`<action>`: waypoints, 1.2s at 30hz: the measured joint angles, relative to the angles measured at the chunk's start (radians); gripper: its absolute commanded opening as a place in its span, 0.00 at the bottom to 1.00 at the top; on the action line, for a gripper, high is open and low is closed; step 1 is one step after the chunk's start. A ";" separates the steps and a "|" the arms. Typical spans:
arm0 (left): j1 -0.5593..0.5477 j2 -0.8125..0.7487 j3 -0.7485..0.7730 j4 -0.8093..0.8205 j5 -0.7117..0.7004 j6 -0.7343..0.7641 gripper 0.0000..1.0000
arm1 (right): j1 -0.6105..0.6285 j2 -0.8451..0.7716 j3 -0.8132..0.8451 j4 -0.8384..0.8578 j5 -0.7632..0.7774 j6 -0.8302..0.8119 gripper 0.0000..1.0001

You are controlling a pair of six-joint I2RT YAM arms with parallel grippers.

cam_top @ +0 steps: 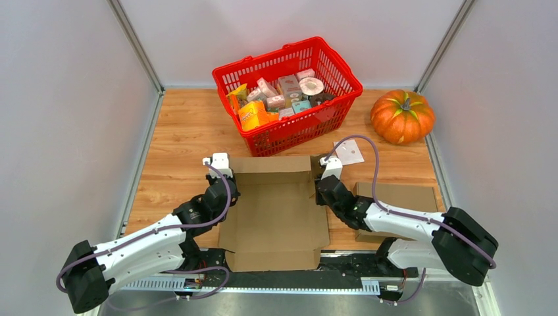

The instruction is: Fold the paper box

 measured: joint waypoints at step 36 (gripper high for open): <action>0.000 -0.021 -0.020 0.009 -0.019 -0.017 0.00 | -0.008 -0.568 0.049 -0.438 -0.186 0.095 0.22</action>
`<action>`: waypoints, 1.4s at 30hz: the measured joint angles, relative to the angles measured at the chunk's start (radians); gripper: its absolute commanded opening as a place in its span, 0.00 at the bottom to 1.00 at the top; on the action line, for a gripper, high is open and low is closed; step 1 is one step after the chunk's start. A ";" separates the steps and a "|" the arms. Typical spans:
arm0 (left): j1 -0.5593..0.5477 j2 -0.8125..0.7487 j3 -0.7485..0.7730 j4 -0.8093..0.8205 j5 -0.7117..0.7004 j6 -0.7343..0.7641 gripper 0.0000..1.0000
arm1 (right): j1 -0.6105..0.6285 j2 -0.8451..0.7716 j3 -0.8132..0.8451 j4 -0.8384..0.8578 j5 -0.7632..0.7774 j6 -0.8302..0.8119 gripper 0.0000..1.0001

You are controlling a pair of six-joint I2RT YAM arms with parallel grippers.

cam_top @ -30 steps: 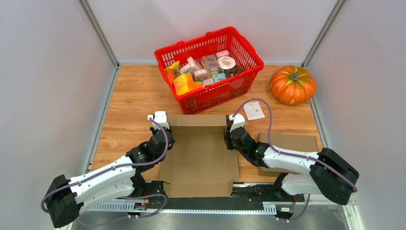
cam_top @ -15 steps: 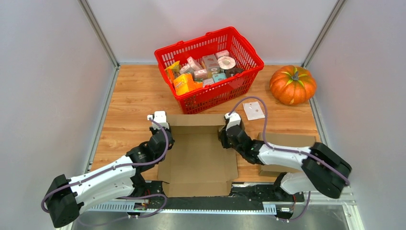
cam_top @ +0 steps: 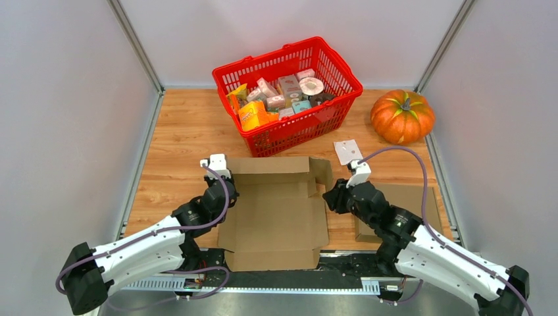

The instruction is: Fold the paper box

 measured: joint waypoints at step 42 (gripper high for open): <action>-0.498 0.775 0.412 0.302 0.311 -0.015 0.00 | -0.335 0.094 0.222 -0.197 -0.247 -0.026 0.48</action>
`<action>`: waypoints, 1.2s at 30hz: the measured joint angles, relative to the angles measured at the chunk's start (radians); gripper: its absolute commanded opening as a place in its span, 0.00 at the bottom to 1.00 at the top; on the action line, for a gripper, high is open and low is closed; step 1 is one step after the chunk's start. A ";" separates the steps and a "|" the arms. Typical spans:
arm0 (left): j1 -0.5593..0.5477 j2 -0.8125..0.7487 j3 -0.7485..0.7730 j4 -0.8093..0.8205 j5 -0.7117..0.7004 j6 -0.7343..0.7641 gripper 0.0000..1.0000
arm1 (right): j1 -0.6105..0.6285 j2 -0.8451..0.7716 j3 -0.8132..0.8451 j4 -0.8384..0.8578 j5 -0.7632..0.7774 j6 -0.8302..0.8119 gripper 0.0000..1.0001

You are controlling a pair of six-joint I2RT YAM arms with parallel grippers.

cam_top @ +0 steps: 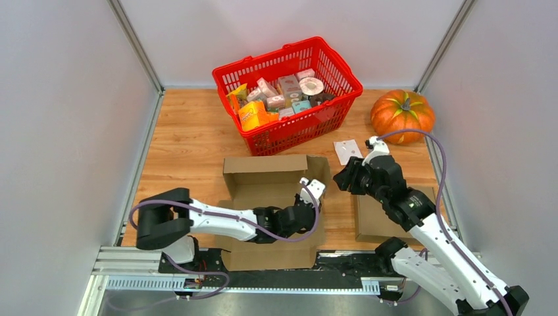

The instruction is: Fold the paper box

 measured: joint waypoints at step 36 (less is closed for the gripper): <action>0.001 0.227 -0.164 0.309 -0.158 -0.481 0.00 | 0.103 0.217 -0.134 0.326 0.016 -0.199 0.03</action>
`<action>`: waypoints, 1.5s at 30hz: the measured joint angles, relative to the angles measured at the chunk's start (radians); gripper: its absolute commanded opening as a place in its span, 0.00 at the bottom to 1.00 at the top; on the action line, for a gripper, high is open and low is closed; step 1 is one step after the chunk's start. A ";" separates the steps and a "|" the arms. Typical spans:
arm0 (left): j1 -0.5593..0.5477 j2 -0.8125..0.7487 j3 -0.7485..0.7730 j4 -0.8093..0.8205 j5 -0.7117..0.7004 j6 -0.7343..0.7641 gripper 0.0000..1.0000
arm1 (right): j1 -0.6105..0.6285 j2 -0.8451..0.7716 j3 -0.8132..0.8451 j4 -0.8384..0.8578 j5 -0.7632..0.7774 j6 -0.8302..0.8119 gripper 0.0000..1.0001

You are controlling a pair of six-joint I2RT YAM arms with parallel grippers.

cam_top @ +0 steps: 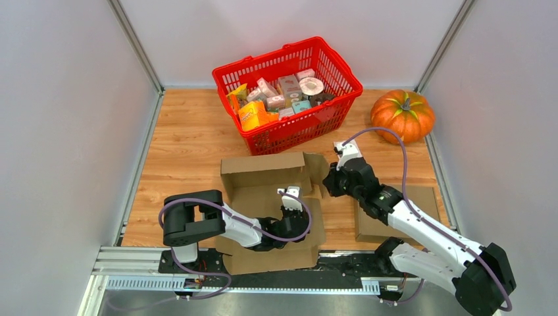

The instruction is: Fold the paper box

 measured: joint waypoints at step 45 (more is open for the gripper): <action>0.000 0.012 -0.206 0.362 -0.013 -0.027 0.00 | 0.154 -0.407 0.077 -0.197 0.298 0.112 1.00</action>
